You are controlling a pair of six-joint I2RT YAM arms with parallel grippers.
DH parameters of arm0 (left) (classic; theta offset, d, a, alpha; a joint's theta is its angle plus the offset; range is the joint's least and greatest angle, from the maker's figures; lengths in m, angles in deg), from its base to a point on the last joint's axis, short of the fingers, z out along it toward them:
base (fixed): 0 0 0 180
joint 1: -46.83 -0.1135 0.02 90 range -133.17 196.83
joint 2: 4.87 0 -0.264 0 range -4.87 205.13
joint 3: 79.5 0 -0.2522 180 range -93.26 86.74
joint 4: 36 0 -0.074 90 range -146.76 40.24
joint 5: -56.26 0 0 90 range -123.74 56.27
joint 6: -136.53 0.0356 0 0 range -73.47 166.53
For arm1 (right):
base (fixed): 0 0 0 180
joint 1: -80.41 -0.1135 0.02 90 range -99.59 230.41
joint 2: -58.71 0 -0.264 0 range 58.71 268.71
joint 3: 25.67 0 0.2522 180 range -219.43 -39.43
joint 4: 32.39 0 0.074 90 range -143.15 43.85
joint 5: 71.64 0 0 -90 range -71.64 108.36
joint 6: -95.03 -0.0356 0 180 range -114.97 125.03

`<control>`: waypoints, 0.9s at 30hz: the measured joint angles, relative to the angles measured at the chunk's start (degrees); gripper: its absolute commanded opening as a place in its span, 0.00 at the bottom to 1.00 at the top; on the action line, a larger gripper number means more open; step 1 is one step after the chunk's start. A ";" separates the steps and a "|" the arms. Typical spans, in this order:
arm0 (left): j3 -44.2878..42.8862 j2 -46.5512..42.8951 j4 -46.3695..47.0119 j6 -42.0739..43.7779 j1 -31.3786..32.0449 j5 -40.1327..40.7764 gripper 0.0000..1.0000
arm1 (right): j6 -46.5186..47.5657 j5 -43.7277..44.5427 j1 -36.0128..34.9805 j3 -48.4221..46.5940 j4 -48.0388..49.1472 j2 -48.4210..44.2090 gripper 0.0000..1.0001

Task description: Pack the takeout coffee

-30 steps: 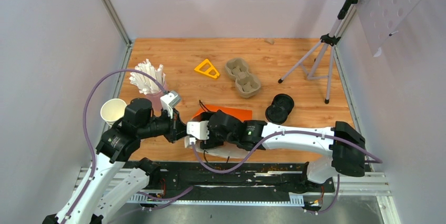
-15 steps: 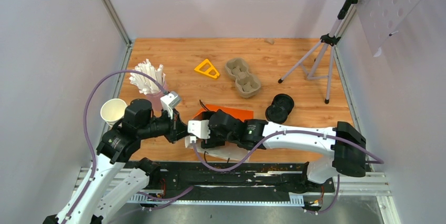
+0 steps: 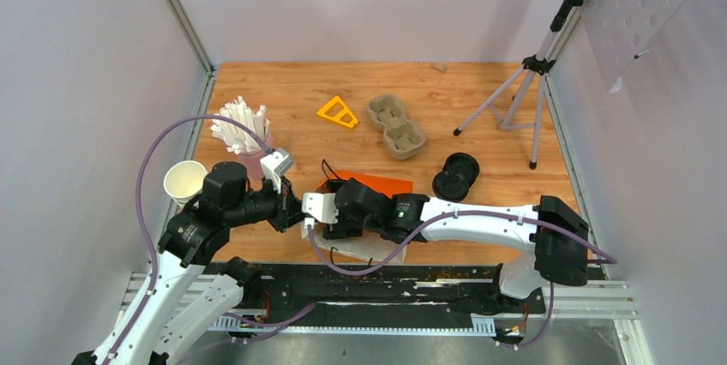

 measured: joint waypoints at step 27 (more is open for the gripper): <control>0.09 -2.16 1.16 0.44 0.09 0.66 0.00 | 1.29 -0.79 0.04 4.61 5.25 -3.23 0.72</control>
